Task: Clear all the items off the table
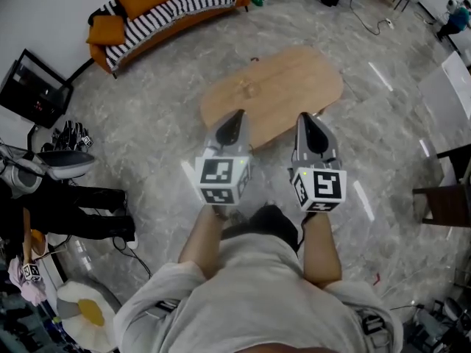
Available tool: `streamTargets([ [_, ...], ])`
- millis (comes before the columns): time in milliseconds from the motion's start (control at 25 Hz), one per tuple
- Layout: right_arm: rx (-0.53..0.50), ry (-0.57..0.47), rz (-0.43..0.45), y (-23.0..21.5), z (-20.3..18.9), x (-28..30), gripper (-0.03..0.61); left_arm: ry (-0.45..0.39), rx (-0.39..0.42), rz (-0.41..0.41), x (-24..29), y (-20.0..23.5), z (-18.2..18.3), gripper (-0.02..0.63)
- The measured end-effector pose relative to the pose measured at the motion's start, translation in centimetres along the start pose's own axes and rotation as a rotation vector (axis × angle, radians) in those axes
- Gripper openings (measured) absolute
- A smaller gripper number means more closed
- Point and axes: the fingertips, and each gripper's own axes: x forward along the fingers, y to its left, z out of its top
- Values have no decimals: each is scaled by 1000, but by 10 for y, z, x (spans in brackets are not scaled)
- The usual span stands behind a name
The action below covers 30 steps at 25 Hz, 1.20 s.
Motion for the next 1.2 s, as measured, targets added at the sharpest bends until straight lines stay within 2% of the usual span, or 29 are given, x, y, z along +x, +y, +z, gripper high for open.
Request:
streamTargets([
  [160,19,19,37,-7,-13,50,8,25,-8,18,35,19,-4,20],
  [320,28,8,93,-32,-23,113,6,35,-1,51,97,33,-8,20],
  [480,52,-39,144,-56,-9,183,6,40,47,59,164,43,13,20],
  [600,53,-54,157,-66,3,223,6,39,60,52,192,50,28,20],
  [680,58,-41,162,-70,-2,239,6,58,63,48,204,54,25,20],
  [880,91,54,182,-79,-48,240,6,119,3,61,220,49,-12,20],
  [1200,129,195,181,-58,-136,229,6,278,-65,63,211,68,-101,20],
])
